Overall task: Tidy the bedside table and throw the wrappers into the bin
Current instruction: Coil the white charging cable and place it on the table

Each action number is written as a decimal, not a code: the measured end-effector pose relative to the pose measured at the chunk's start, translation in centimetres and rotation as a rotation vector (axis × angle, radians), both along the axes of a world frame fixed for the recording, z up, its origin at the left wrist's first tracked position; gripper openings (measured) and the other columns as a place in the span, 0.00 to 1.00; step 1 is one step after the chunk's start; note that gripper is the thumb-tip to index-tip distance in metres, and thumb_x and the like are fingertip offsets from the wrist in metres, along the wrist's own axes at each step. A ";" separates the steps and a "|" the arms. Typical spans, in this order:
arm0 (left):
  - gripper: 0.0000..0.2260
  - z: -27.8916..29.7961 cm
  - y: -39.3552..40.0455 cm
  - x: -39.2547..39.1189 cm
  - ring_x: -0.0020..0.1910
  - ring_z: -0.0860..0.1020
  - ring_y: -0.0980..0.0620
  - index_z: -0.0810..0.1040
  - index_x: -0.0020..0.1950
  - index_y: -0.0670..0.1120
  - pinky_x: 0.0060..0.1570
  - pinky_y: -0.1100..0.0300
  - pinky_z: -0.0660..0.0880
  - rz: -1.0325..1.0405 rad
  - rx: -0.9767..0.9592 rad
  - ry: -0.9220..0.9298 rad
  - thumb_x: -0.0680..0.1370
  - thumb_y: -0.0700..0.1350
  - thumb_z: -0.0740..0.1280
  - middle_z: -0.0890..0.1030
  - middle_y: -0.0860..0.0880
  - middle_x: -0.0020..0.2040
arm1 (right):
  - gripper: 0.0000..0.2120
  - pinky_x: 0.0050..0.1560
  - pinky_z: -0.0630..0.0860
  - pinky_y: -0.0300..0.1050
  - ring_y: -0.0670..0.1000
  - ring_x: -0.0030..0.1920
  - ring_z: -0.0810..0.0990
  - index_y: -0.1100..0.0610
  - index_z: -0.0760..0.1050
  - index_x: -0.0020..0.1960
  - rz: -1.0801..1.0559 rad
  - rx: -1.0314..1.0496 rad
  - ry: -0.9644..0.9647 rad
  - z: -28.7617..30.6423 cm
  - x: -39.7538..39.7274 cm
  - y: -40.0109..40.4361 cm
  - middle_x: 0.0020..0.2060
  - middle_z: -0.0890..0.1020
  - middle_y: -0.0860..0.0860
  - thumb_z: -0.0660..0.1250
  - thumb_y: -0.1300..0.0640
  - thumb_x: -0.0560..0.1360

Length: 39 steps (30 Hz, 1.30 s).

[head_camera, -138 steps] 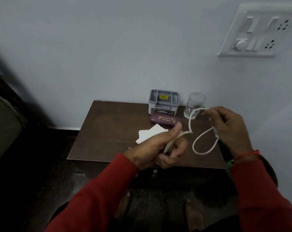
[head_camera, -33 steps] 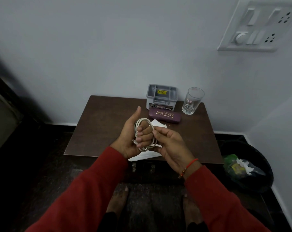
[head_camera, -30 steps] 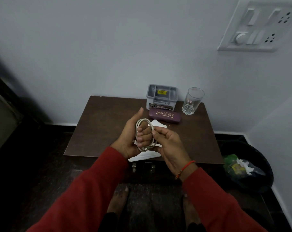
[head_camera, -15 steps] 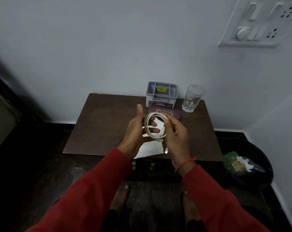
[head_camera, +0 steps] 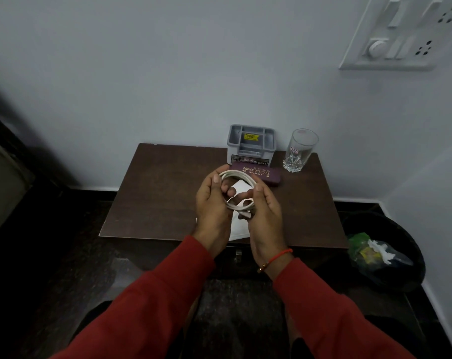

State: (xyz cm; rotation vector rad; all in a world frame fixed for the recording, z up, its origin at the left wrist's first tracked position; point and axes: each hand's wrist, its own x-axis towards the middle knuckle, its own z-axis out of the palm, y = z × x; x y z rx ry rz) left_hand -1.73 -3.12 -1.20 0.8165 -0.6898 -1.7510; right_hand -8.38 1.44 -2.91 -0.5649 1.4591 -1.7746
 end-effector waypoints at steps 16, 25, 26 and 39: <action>0.14 -1.5 -0.2 -0.7 0.38 0.74 0.57 0.78 0.56 0.53 0.50 0.53 0.73 0.183 -0.040 -0.258 0.87 0.41 0.54 0.74 0.53 0.36 | 0.14 0.36 0.73 0.42 0.47 0.35 0.75 0.63 0.76 0.49 -0.052 -0.010 -0.029 0.6 1.2 -0.8 0.36 0.76 0.54 0.56 0.57 0.84; 0.14 -1.0 -2.7 2.6 0.39 0.81 0.49 0.79 0.68 0.55 0.29 0.58 0.76 -0.170 -0.380 -0.697 0.86 0.45 0.59 0.83 0.52 0.44 | 0.16 0.37 0.81 0.45 0.49 0.41 0.80 0.54 0.77 0.64 0.013 -0.004 0.196 0.3 -2.5 -1.4 0.44 0.81 0.56 0.57 0.66 0.82; 0.14 -1.0 -2.8 2.7 0.39 0.82 0.49 0.79 0.69 0.54 0.29 0.57 0.77 -0.183 -0.406 -0.710 0.86 0.46 0.59 0.83 0.51 0.43 | 0.18 0.37 0.81 0.44 0.49 0.40 0.80 0.54 0.73 0.68 0.023 -0.013 0.207 0.3 -2.8 -1.4 0.45 0.81 0.57 0.57 0.66 0.82; 0.11 -1.6 -3.0 1.9 0.31 0.78 0.52 0.82 0.58 0.51 0.25 0.58 0.74 -0.110 -0.224 -0.623 0.85 0.45 0.60 0.79 0.49 0.37 | 0.16 0.34 0.79 0.38 0.47 0.38 0.81 0.56 0.77 0.65 0.051 0.079 0.273 -0.7 -3.3 -2.9 0.46 0.84 0.55 0.60 0.64 0.81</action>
